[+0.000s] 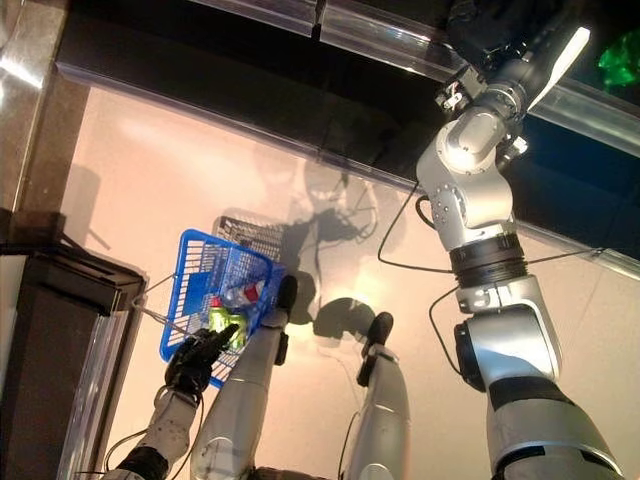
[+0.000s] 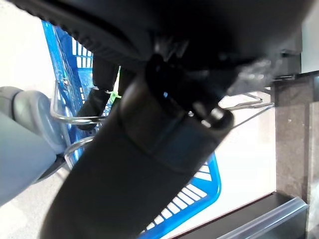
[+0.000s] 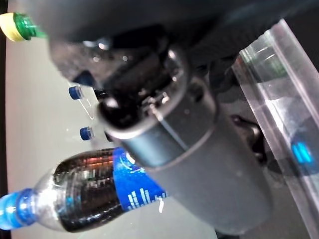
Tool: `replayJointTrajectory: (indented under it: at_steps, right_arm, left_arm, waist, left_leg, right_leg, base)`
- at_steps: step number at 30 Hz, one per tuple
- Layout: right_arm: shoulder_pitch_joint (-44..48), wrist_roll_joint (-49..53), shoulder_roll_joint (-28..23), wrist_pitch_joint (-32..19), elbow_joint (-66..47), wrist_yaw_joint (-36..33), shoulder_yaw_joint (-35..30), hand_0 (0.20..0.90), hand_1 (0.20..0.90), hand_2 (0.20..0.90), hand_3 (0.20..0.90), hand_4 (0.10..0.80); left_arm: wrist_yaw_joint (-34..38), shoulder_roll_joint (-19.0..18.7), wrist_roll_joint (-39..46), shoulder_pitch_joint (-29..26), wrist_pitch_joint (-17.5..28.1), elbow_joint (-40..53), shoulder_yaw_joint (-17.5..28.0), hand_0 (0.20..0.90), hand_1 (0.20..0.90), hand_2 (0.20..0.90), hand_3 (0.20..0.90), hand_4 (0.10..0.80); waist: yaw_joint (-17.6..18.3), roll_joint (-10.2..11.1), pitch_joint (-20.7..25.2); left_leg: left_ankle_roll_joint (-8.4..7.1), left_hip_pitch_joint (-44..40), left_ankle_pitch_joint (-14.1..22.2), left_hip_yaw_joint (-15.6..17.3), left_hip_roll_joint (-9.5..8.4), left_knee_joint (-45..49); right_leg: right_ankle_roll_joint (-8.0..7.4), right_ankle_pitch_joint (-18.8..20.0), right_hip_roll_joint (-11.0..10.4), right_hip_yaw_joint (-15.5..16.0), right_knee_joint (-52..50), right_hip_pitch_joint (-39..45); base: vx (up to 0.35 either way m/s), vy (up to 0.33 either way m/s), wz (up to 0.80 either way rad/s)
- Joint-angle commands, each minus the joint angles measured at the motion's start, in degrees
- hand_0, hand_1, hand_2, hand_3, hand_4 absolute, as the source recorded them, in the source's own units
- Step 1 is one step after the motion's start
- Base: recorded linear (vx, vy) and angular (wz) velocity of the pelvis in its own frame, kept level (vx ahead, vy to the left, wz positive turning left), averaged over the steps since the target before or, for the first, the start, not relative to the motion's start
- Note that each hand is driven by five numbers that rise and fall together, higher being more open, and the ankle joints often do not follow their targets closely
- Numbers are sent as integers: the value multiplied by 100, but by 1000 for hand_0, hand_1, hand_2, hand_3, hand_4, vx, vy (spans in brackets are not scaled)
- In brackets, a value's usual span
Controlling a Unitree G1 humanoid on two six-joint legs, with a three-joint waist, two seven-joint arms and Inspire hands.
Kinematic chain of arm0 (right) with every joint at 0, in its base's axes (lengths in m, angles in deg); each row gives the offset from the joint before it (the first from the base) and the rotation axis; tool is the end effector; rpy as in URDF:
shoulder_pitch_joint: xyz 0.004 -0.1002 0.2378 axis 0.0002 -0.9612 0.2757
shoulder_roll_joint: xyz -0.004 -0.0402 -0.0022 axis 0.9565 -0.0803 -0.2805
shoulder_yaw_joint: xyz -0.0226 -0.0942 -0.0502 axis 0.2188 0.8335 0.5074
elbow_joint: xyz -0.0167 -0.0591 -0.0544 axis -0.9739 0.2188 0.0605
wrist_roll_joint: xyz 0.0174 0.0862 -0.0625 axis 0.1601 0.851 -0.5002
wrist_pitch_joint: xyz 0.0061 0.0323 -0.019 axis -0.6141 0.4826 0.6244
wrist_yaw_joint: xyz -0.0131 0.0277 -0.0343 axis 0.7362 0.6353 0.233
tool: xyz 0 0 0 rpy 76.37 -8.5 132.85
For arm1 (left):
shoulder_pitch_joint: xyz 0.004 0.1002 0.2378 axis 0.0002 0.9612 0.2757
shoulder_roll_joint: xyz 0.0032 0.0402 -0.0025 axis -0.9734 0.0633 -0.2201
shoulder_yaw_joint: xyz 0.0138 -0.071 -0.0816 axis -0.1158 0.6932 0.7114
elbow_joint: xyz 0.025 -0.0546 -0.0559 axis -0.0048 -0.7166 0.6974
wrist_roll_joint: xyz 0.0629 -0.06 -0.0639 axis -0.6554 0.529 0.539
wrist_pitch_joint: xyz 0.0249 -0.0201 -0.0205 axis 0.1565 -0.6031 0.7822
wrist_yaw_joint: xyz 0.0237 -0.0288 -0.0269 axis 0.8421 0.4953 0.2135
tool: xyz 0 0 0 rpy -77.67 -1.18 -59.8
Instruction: Pick up the drink and place into the basket.
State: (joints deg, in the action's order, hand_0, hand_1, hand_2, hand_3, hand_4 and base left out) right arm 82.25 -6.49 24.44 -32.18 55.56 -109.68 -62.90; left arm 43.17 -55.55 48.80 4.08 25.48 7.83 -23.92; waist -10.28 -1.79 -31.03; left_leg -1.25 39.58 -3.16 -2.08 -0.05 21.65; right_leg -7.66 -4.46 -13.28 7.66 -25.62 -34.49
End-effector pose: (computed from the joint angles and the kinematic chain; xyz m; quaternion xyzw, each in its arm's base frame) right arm 0.3457 -0.1769 0.3013 0.1108 -0.2702 -0.3106 0.9046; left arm 0.1965 0.1900 -0.0677 -0.3117 0.2196 0.1989 0.9028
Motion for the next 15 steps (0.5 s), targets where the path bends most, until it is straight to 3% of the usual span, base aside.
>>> replayJointTrajectory:
  at_steps: [1, 12, 15]
  right_arm:
    - [817, -218, -884, -559, -403, 183, 206, 900, 900, 900, 900, 800]
    - [1294, 320, -1251, -697, -321, 286, 524, 900, 900, 900, 900, 800]
    - [1409, 353, -1301, -605, -369, 264, 586, 900, 900, 900, 900, 800]
  left_arm:
    - [-245, -730, 35, 667, 581, 791, 167, 300, 300, 300, 200, 100]
    - [-358, -945, 122, 834, 594, 1031, 140, 300, 300, 300, 200, 100]
    - [-377, -968, 176, 963, 632, 1127, 79, 300, 300, 300, 200, 100]
  waist:
    - [-147, -86, 123]
    - [-216, -89, 123]
    - [-251, -133, 123]
  left_leg:
    - [249, 109, 590, -185, -244, 569]
    - [248, 671, 610, -237, -281, 746]
    - [269, 766, 770, -286, -300, 855]
  right_leg:
    - [159, 540, 19, 143, 285, -94]
    - [110, 605, 7, 207, 161, -658]
    - [73, 439, 50, 133, -48, -848]
  base:
    - [32, 19, 2]
    - [21, -2, 2]
    - [54, 4, 0]
